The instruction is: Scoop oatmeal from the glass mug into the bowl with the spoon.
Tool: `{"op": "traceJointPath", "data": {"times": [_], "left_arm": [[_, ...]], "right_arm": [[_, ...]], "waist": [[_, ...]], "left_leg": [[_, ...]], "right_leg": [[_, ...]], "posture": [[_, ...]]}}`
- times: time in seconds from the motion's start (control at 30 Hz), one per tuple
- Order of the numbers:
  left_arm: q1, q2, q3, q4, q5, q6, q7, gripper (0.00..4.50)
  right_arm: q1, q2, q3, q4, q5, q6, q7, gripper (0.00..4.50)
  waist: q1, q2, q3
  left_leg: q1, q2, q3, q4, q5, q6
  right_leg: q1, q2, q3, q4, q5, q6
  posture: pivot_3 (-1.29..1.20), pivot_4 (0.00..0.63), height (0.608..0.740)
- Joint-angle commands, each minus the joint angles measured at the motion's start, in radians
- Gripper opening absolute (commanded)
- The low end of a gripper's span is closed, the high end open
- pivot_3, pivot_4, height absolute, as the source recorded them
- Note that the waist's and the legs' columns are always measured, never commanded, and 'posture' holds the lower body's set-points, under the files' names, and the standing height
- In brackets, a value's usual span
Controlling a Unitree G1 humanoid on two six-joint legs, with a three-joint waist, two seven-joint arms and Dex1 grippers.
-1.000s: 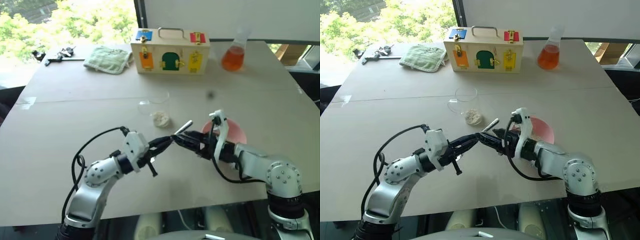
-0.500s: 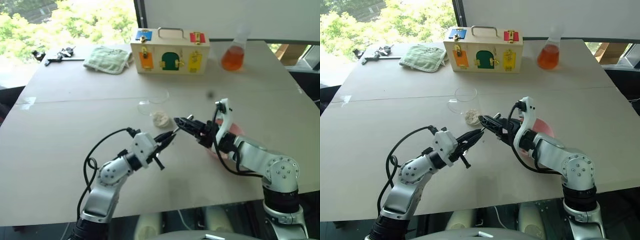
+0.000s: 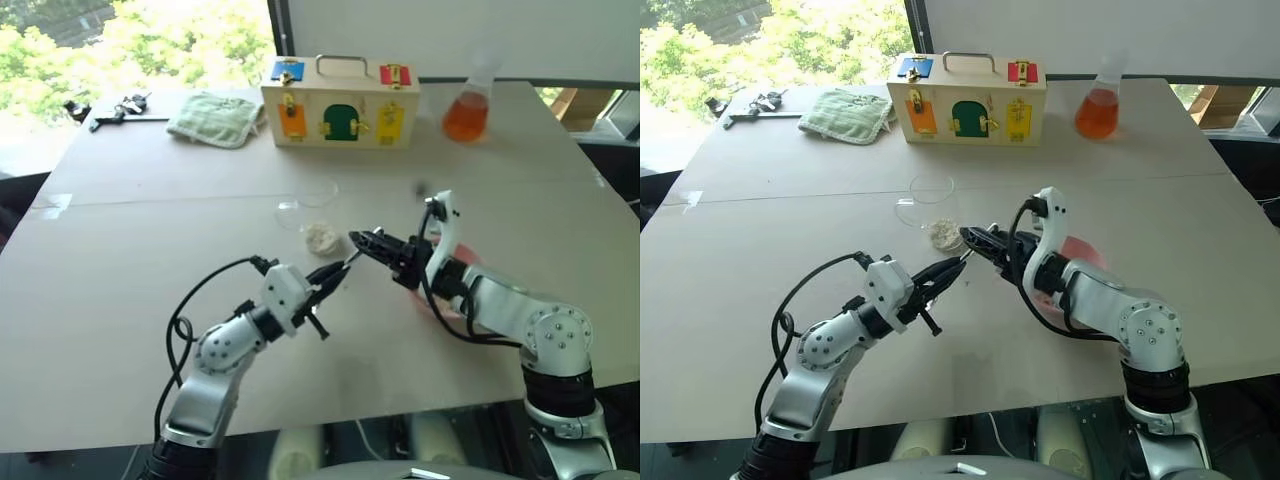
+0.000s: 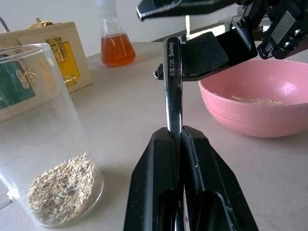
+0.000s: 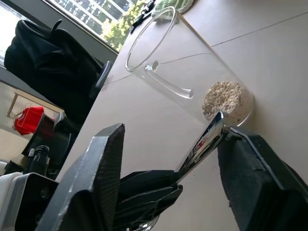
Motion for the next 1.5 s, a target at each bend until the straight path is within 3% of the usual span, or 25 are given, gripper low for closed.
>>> {"op": "traceJointPath", "data": {"times": [0.03,0.1,0.13,0.73,0.87,1.0,1.2,1.33,1.5], "left_arm": [[-0.004,-0.001,-0.01,-0.044,-0.015,-0.022,-0.009,0.0],[-0.003,-0.001,-0.013,-0.045,-0.017,-0.024,-0.01,0.0],[-0.002,-0.001,-0.013,-0.045,-0.019,-0.025,-0.012,0.0],[0.01,0.031,0.008,-0.072,-0.098,0.05,-0.027,0.0],[0.011,0.035,0.031,-0.092,-0.116,0.079,-0.008,1.4],[0.04,0.081,0.14,-0.182,-0.294,0.223,-0.014,3.21],[0.046,0.13,0.392,-0.191,-0.492,0.306,0.022,3.21],[-0.01,0.125,0.484,-0.087,-0.432,0.259,0.084,3.21],[-0.077,0.124,0.427,0.052,-0.271,0.151,0.094,3.21]], "right_arm": [[-0.016,-0.002,0.003,-0.021,0.007,-0.01,0.014,1.11],[-0.017,0.0,0.004,-0.017,0.003,-0.013,0.013,0.14],[-0.017,0.001,0.004,-0.015,0.002,-0.014,0.013,0.06],[-0.021,0.0,-0.007,-0.001,0.022,-0.018,0.008,0.06],[-0.037,-0.009,-0.02,0.012,0.031,-0.02,0.01,0.0],[-0.048,-0.077,-0.073,0.007,0.116,-0.011,0.017,0.0],[-0.102,-0.221,-0.148,0.031,0.232,-0.02,0.02,0.0],[-0.175,-0.253,-0.166,0.068,0.246,-0.046,-0.001,0.0],[-0.264,-0.299,-0.187,0.105,0.242,-0.058,-0.002,0.0]], "waist": [[0.0,0.0,0.0],[0.0,0.0,0.0],[0.0,0.0,0.0],[-0.006,0.0,0.0],[-0.01,0.0,0.0],[-0.017,0.0,0.0],[-0.02,0.0,0.0],[-0.02,0.001,0.001],[-0.017,0.001,0.001]], "left_leg": [[0.0,0.0,0.0,0.0,0.0,0.0],[0.0,0.0,0.0,0.0,0.0,0.0],[0.0,0.0,0.0,0.0,0.0,0.0],[0.0,0.001,0.0,0.0,0.0,0.0],[0.0,0.001,0.0,0.0,0.0,0.0],[0.0,0.001,-0.001,0.0,0.0,0.0],[0.0,0.001,-0.001,0.0,0.0,0.0],[0.001,0.0,-0.001,0.0,0.0,0.0],[-0.001,-0.001,0.001,0.0,0.0,0.0]], "right_leg": [[0.0,0.0,0.0,0.0,0.0,0.0],[0.0,0.0,0.0,0.0,0.0,0.0],[0.0,0.0,0.0,0.0,0.0,0.0],[0.0,0.0,0.0,0.0,0.0,0.0],[0.0,0.0,0.0,0.0,0.0,0.0],[0.0,0.0,0.0,0.0,0.0,0.0],[0.0,0.0,0.0,0.0,0.0,0.0],[0.0,0.001,0.0,0.001,0.0,0.0],[0.0,0.001,0.0,-0.001,0.0,0.0]], "posture": [[0.0,0.15,0.74],[0.0,0.15,0.74],[0.0,0.15,0.74],[0.0,0.15,0.74],[0.0,0.15,0.74],[0.0,0.15,0.74],[0.0,0.15,0.74],[0.0,0.15,0.74],[0.0,0.15,0.74]]}}
